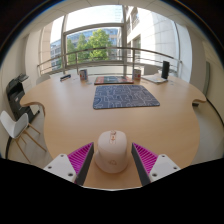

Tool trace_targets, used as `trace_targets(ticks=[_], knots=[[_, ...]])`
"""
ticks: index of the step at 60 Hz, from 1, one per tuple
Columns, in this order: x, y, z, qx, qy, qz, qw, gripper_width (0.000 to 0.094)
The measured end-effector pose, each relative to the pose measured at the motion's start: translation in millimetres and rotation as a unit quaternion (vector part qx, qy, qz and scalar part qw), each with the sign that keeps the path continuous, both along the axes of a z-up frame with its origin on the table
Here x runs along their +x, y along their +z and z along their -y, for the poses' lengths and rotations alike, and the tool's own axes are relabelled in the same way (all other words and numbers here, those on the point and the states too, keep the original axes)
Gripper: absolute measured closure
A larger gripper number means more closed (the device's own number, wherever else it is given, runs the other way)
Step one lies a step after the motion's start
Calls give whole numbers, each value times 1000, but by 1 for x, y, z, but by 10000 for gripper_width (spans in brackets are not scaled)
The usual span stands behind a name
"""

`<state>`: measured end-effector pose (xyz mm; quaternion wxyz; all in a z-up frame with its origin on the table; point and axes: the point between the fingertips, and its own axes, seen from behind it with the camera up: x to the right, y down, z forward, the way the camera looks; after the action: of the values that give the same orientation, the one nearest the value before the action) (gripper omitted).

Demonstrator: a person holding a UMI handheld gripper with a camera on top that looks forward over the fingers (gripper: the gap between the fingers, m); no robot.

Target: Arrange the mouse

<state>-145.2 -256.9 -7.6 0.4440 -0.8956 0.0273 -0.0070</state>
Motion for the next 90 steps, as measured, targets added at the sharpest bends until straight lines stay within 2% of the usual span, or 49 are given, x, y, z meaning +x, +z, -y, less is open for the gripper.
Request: trace_targets(ticks=[4,6,17,25,34,41,46,51,63,68,76,79,85,87,90], knots=[[0,-6,-12,1,-2,11,1000,269],[6,-8,-24,6,7,19,1000,375],[5,-4,-23,9,10,33,999,492],[5,8,-26,2,21,23,1000,521],[25,95,-80,65,26,7,998,524],[54,171,-162,131,22,-2,991,525],[67,195,-225,152,25,-9,988,524],[75,177,-277,144,33,-10,989,525],[77,56,-333,43,56,-10,997,525],[76,19,-340,18,67,-8,998,516],[73,-2,-339,-4,74,-12,997,424],[75,1,-338,-7,75,-8,997,366],[67,24,-326,3,85,-8,996,73],[68,35,-320,8,82,-4,997,114],[72,53,-309,15,73,4,997,89]])
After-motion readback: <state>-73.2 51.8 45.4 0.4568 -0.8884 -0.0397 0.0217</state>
